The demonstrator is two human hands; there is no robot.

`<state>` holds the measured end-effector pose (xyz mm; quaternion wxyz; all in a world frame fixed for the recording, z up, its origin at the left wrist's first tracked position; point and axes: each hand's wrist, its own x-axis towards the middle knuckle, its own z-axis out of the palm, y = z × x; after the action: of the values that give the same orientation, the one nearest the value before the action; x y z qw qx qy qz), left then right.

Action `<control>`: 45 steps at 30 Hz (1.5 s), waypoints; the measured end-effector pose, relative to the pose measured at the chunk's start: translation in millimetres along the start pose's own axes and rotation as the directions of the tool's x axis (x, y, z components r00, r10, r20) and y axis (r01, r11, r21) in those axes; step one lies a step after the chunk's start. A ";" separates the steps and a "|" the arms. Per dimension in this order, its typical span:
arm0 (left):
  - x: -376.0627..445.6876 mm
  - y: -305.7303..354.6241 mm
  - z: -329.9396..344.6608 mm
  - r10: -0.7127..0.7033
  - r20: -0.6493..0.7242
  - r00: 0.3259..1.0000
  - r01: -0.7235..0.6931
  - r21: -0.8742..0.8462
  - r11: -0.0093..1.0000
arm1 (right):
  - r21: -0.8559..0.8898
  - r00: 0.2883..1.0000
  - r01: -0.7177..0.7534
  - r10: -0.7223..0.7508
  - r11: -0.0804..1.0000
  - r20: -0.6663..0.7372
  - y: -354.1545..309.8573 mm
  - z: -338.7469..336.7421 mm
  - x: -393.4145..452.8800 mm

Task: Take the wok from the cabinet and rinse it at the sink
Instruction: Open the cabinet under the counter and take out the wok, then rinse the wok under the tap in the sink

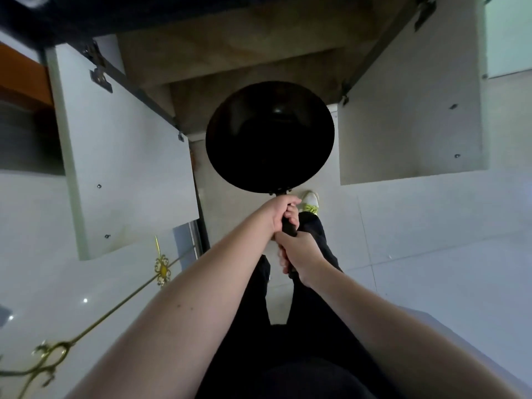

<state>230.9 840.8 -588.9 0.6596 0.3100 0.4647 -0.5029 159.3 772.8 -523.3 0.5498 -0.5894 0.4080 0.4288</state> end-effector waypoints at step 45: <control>-177.7 -44.0 309.2 0.241 0.124 0.963 -0.266 0.588 0.763 | 0.331 0.854 0.518 -0.454 0.789 -0.252 -56.7 -170.6 -216.9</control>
<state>271.1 623.2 -305.8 0.5985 0.5523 0.2219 -0.5363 158.1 608.1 -294.7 0.7124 -0.5864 0.3611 0.1347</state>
